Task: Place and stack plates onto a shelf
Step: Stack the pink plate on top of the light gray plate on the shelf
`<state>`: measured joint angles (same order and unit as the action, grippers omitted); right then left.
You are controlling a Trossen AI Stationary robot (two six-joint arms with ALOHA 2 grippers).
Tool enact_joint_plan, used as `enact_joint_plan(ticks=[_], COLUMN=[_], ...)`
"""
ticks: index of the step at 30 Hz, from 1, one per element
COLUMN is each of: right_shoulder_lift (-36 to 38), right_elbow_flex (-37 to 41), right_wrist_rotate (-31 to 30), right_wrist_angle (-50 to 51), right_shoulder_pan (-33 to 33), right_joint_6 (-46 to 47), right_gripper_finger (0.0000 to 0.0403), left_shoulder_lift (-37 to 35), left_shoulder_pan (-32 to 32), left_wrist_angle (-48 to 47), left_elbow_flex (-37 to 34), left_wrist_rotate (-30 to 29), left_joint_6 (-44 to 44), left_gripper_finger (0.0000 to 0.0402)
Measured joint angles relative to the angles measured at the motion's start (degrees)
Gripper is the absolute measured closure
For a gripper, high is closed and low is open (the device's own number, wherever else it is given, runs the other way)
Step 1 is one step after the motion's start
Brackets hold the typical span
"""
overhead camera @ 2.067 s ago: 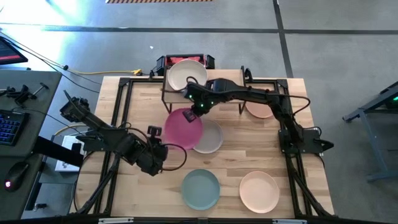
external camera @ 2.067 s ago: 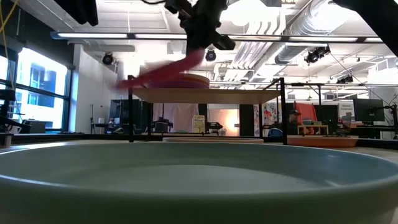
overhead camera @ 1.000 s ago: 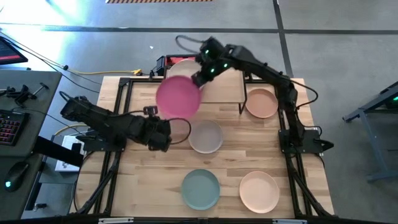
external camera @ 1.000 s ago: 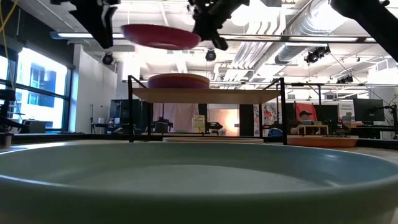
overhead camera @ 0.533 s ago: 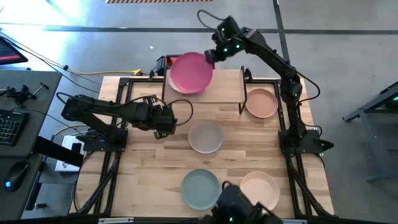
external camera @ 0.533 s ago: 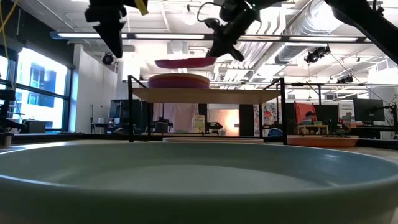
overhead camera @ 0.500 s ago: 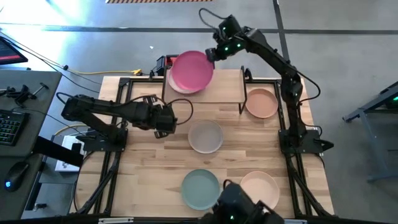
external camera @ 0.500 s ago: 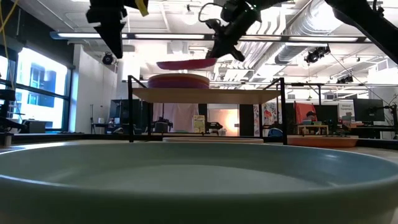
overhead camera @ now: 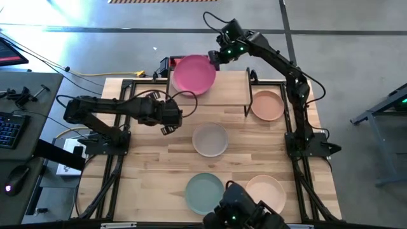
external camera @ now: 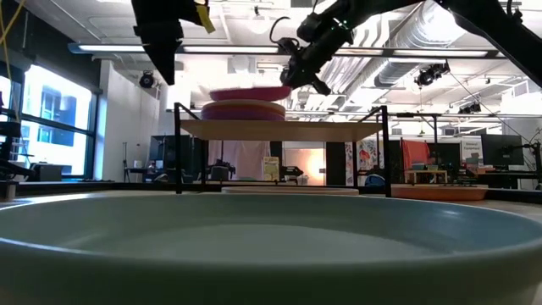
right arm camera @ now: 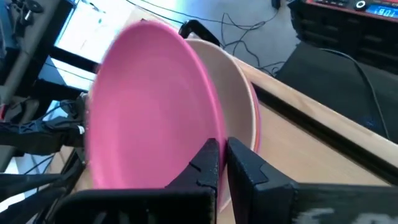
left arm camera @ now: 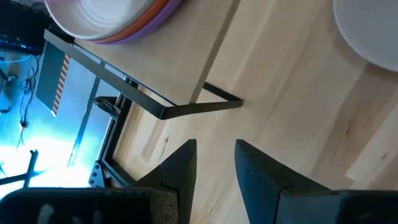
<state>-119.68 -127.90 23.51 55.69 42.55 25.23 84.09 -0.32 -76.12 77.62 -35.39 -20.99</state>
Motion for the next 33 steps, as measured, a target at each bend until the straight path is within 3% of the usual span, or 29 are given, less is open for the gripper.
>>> enact_joint_plan(ticks=[19,33], right_shoulder_lift=[0.02,0.02], right_elbow_flex=[8.77,8.84], right_wrist_rotate=[-1.95,-3.78], right_wrist_angle=[-7.63,-8.40], right_shoulder_pan=[-1.46,-2.60], right_joint_6=[4.75,1.79], right_gripper_finger=[0.0403,0.0402], left_shoulder_lift=[0.00,0.00], left_shoulder_pan=[0.75,0.75], left_wrist_angle=[0.07,0.04], left_elbow_flex=[0.00,0.00], left_wrist_rotate=[0.30,0.41], left_joint_6=[0.08,0.11], left_gripper_finger=[0.0303,0.0303])
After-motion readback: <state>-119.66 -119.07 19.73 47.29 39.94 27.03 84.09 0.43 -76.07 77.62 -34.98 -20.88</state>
